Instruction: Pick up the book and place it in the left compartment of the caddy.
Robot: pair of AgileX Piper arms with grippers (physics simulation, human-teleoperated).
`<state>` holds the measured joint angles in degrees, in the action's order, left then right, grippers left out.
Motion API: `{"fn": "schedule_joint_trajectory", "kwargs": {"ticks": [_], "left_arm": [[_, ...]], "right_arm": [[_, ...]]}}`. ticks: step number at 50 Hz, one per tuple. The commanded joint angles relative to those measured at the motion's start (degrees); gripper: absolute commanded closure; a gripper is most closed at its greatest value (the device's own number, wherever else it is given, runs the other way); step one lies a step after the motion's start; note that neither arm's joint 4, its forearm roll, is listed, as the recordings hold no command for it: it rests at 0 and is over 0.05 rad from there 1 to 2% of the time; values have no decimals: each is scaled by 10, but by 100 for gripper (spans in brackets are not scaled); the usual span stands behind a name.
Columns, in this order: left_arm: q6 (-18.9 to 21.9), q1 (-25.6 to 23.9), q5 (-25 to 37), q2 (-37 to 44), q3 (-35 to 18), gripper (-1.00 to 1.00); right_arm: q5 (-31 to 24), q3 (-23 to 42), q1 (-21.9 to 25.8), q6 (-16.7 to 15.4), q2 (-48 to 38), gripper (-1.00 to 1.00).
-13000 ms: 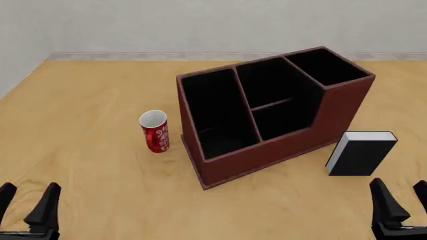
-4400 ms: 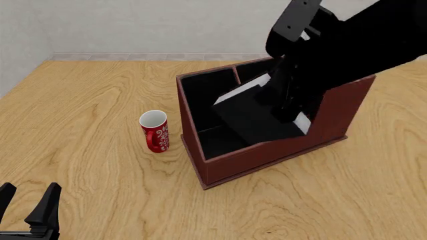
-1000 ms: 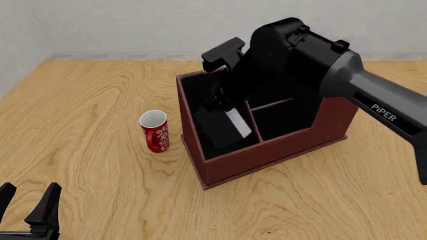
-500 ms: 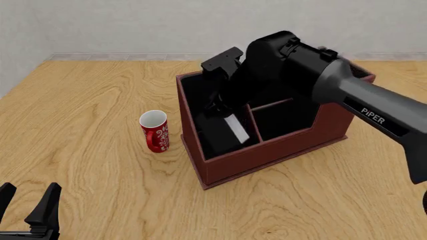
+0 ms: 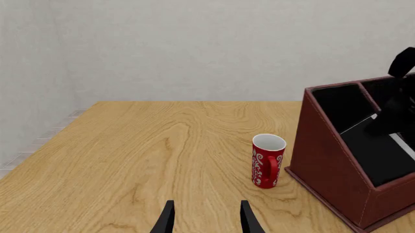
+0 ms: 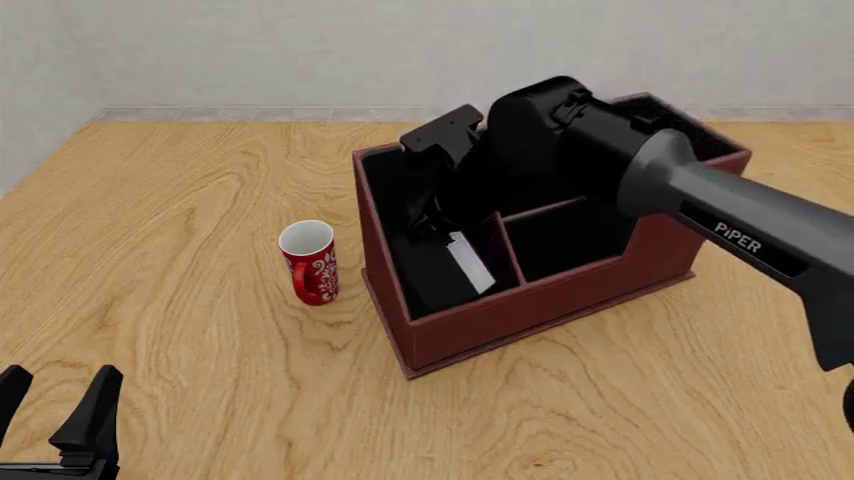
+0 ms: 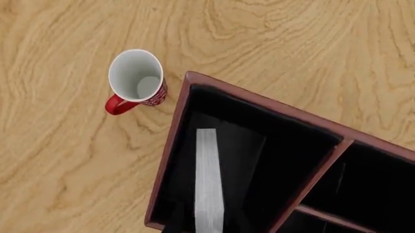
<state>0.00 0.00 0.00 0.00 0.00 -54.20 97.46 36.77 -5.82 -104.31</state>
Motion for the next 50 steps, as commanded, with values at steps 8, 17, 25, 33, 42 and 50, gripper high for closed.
{"fn": "schedule_joint_trajectory", "kwargs": {"ticks": [8, 17, 25, 33, 42, 50], "left_arm": [[0, 0, 0, 0, 0, -100], [0, 0, 0, 0, 0, -100], [0, 0, 0, 0, 0, -100], [0, 0, 0, 0, 0, -100], [0, 0, 0, 0, 0, -100], [0, 0, 0, 0, 0, -100]], "right_arm": [[1, 0, 2, 7, 7, -100], [-1, 1, 1, 4, 8, -100], [-6, 5, 4, 4, 11, -100], [-28, 23, 5, -2, 25, -100], [-73, 59, -2, -9, 61, -100], [-78, 43, -4, -11, 97, -100]]}}
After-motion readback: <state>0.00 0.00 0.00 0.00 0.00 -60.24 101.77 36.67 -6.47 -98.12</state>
